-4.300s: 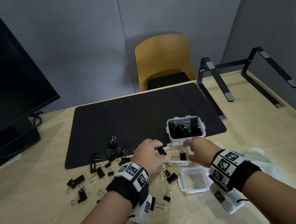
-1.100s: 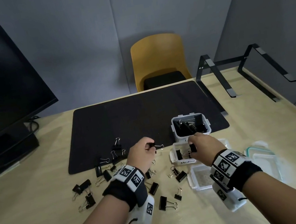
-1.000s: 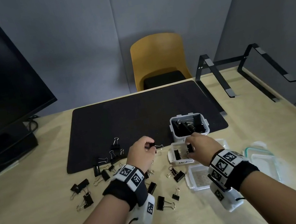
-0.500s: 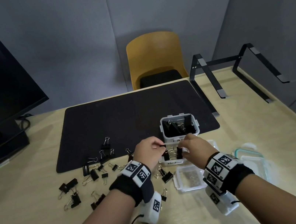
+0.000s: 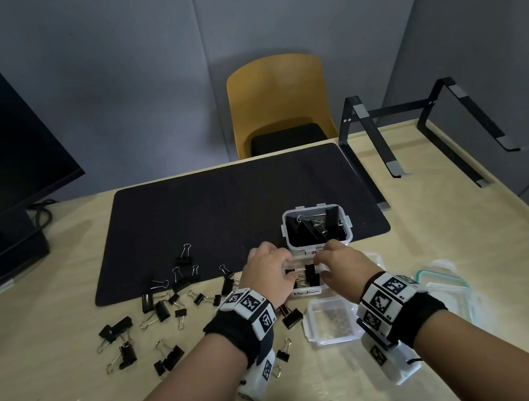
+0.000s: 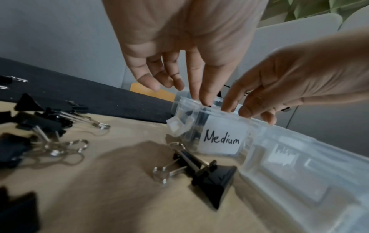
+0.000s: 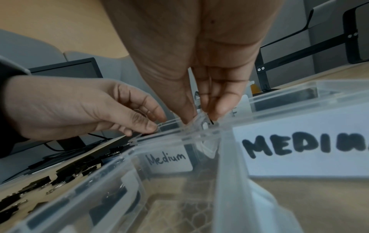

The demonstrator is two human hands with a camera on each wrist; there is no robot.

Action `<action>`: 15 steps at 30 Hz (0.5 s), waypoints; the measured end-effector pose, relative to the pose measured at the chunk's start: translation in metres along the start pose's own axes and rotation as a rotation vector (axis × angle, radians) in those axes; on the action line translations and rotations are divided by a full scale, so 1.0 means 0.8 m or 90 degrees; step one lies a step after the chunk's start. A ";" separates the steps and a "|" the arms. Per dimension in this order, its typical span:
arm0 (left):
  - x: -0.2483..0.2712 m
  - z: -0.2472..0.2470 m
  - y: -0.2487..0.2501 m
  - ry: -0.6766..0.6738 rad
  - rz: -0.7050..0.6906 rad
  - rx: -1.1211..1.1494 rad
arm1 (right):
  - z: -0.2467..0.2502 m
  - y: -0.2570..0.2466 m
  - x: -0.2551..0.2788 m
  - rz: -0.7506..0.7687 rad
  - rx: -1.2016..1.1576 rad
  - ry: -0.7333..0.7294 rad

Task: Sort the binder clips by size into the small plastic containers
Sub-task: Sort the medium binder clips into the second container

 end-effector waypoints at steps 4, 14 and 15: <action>0.004 -0.001 -0.002 -0.015 0.000 -0.023 | -0.002 0.001 -0.002 -0.006 0.003 -0.008; 0.002 -0.002 -0.001 -0.032 0.009 -0.006 | -0.002 0.000 -0.005 -0.013 0.008 -0.011; 0.004 -0.002 -0.003 -0.032 0.005 0.005 | -0.002 0.000 -0.005 -0.014 0.005 -0.008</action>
Point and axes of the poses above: each hand's wrist, its own x-axis away from the middle knuckle, its own z-axis out of the back of the hand, y = z × x, the point moved 6 cm from there along -x, towards the middle knuckle, and after that the axes turned 2 degrees about y, right-handed, at the moved point
